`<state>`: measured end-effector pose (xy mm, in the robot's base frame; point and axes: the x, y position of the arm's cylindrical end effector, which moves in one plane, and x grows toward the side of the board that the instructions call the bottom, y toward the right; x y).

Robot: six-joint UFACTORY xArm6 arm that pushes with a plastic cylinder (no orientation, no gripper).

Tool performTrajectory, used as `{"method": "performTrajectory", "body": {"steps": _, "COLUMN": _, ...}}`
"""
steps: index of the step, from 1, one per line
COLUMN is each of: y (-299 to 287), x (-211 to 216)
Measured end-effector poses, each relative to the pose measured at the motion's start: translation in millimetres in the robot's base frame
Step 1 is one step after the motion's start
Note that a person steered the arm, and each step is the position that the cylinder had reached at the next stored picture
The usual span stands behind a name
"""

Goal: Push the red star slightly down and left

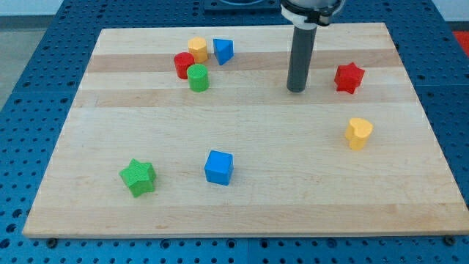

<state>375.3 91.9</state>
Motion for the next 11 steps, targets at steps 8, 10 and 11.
{"method": "performTrajectory", "body": {"steps": 8, "y": 134, "x": -52}}
{"method": "performTrajectory", "body": {"steps": 10, "y": 112, "x": -37}}
{"method": "performTrajectory", "body": {"steps": 11, "y": 61, "x": -18}}
